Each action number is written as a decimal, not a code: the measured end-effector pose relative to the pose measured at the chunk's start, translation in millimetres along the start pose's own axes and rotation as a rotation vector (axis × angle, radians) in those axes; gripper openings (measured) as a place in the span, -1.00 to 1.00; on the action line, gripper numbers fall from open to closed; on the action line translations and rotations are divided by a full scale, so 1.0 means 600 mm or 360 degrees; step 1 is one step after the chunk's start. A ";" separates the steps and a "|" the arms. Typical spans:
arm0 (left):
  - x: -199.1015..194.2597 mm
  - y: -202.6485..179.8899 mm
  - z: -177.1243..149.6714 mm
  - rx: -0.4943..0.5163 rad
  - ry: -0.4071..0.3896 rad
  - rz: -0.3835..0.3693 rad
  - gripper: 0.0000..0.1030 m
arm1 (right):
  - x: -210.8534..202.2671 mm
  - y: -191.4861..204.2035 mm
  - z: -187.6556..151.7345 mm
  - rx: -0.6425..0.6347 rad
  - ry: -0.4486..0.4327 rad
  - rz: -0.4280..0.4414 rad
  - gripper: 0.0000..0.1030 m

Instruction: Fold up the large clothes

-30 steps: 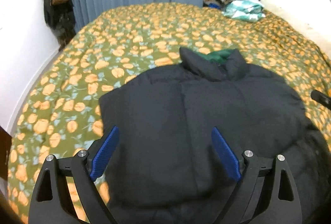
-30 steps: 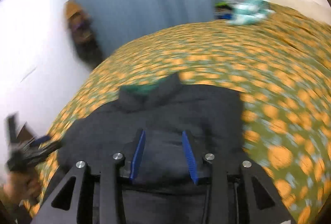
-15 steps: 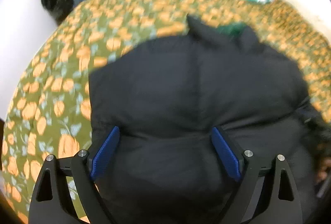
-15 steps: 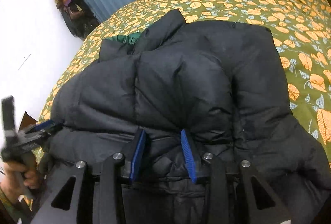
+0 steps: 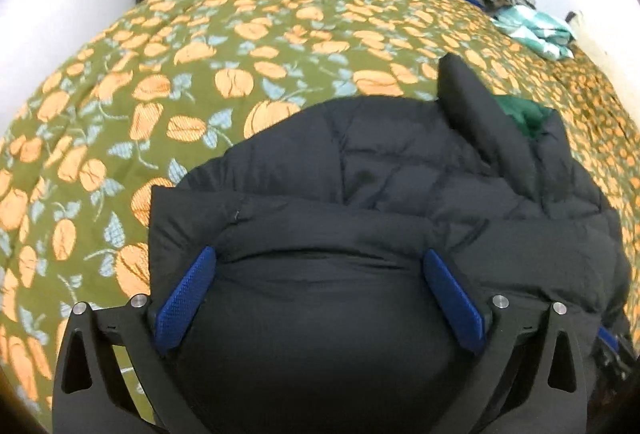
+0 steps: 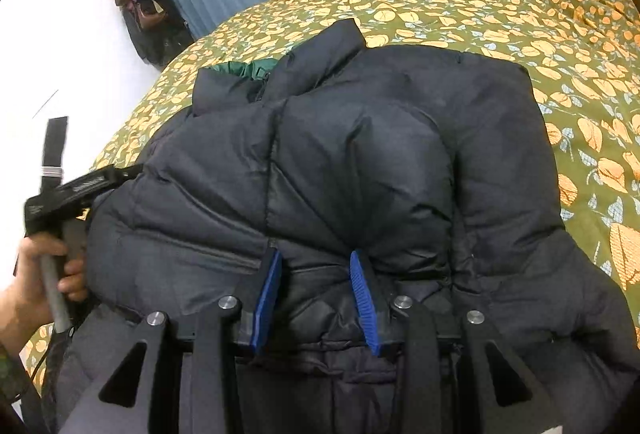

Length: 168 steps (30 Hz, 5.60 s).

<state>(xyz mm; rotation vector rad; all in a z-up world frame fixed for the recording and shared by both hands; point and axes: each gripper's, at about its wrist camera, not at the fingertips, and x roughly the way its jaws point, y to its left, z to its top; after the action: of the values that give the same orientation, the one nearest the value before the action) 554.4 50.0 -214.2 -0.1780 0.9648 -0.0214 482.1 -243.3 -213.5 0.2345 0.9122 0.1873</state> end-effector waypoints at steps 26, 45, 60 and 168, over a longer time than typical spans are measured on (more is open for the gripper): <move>-0.097 0.015 -0.076 0.0130 0.0058 -0.0078 0.98 | -0.008 0.005 -0.004 -0.0025 -0.0022 -0.0030 -0.27; -0.330 -0.039 -0.406 0.0568 0.0145 -0.0261 0.98 | -0.253 0.049 -0.300 -0.0021 0.0212 -0.0148 0.22; -0.404 0.074 -0.349 0.0217 0.0019 -0.0195 0.98 | -0.364 -0.043 -0.291 0.0227 0.0164 -0.0329 0.22; -0.199 0.110 -0.114 -0.0054 -0.0066 0.0045 -0.09 | -0.123 -0.043 0.037 -0.0196 -0.0148 -0.0487 -0.70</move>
<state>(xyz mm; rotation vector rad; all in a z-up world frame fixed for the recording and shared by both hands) 426.2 117.1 -165.6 -0.1956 0.9269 0.0247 457.3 -289.7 -151.8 -0.0121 0.8298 -0.0506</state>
